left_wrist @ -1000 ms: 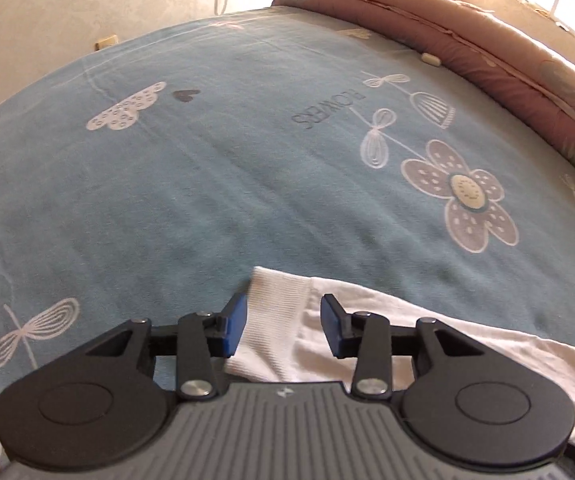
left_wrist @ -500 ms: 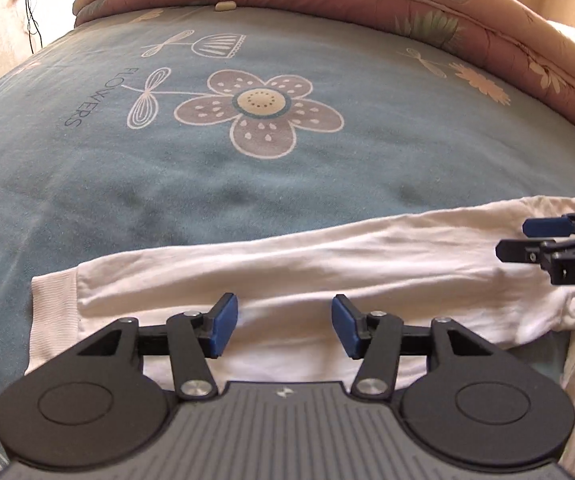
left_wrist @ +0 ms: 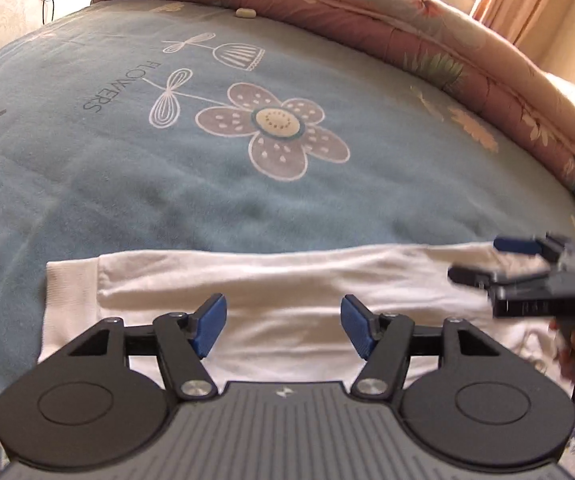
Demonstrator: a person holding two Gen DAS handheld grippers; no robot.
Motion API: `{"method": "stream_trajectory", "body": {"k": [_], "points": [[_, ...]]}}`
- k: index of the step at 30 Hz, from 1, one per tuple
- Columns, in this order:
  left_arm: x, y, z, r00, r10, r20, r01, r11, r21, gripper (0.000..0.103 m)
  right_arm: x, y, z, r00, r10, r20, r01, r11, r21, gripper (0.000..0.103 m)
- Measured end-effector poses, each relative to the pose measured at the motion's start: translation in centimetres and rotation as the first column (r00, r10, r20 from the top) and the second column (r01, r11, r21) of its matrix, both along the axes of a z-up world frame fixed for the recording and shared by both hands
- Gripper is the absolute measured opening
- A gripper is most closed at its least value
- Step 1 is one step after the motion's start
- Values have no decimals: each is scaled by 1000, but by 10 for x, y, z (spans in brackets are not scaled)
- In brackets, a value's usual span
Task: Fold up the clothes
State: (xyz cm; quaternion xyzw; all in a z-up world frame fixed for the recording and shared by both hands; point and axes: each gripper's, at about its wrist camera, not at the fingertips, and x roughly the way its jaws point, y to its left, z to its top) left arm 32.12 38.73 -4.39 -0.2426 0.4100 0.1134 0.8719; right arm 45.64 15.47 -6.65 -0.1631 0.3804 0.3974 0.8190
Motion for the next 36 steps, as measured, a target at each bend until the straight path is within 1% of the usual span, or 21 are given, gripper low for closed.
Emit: {"method": "stream_trajectory", "body": {"k": [2,3,5,7,8,10,11,15,16,18,20,21,22,24,25,28,29,31,32,35,36], "points": [[16,5,-4,999,-18,37,22,993,-118,63,-27,-3,2,997,70,-7,-70,997,19,102],[26,5,-7,998,-40,45,47,984,-172,63,-38,-3,-1,995,103,-15,-103,994,28,102],[42,-1,-16,996,-86,31,90,977,-195,64,-52,2,-11,989,143,-36,-142,990,20,102],[55,-4,-30,995,-94,-9,91,981,-169,64,-62,7,-23,984,160,-71,-161,987,4,102],[59,-3,-37,996,-82,-35,75,985,-153,60,-64,7,-27,984,162,-77,-162,987,2,103],[58,4,-35,998,-50,-42,44,991,-129,61,-67,5,-35,983,168,-78,-168,986,2,103],[57,8,-33,999,-34,-42,29,993,-119,58,-70,5,-37,982,173,-70,-174,985,-6,103],[53,23,-25,999,31,-39,-34,997,-76,55,-73,4,-38,983,170,-65,-172,985,-17,103],[50,23,-20,999,28,-22,-29,996,-90,56,-72,4,-38,983,169,-66,-170,985,-19,103],[41,18,-10,1000,-4,22,7,992,-128,64,-73,5,-38,985,161,-63,-163,986,-24,103],[33,6,-10,998,-54,16,56,990,-130,69,-76,6,-39,987,151,-51,-153,988,-30,103],[29,1,-15,998,-66,-18,64,991,-119,69,-77,7,-40,988,146,-43,-147,988,-34,103],[25,-4,-23,995,-72,-64,65,992,-105,71,-78,8,-39,990,138,-42,-140,990,-36,103],[12,-5,-30,994,-55,-90,50,997,-51,65,-79,7,-34,991,124,-56,-125,992,-24,103],[4,-4,-34,994,-44,-97,42,999,-22,67,-80,5,-29,990,118,-72,-118,993,-7,103],[-8,1,-30,990,26,-140,-17,998,65,66,-90,-11,-11,1000,30,-10,-29,999,38,103],[-11,5,-32,987,41,-154,-31,997,65,67,-91,-14,-9,1000,-26,11,25,1000,18,103],[-14,13,-37,984,52,-169,-45,998,49,67,-87,-18,-15,990,-141,-17,140,989,-50,103],[-14,15,-38,985,50,-164,-43,998,46,69,-84,-18,-22,983,-175,-62,171,983,-70,103],[-10,15,-40,986,44,-161,-35,998,59,71,-79,-4,-33,976,-172,-131,167,985,-47,103],[-9,13,-39,986,39,-164,-28,997,69,72,-78,1,-32,980,-111,-166,113,994,-1,103]]}}
